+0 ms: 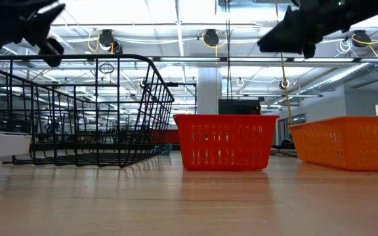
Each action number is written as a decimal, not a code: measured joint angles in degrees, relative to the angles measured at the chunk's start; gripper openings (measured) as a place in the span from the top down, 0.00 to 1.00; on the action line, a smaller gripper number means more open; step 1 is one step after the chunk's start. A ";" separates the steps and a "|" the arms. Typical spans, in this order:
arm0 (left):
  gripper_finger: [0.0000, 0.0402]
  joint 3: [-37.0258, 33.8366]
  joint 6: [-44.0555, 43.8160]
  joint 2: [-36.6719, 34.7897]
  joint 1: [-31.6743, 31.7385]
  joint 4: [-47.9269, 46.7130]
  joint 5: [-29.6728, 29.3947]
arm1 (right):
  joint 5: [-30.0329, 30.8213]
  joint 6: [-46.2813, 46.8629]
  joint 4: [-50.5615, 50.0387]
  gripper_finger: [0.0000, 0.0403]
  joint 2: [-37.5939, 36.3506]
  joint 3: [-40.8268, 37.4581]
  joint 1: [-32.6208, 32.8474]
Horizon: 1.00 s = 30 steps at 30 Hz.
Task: Pick and place items into bin
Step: Put the white USB cable into the black basket
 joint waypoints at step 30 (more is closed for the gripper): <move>0.86 0.00 3.07 0.00 7.25 -1.77 -3.79 | -30.29 10.26 -40.42 0.63 17.39 8.82 -29.88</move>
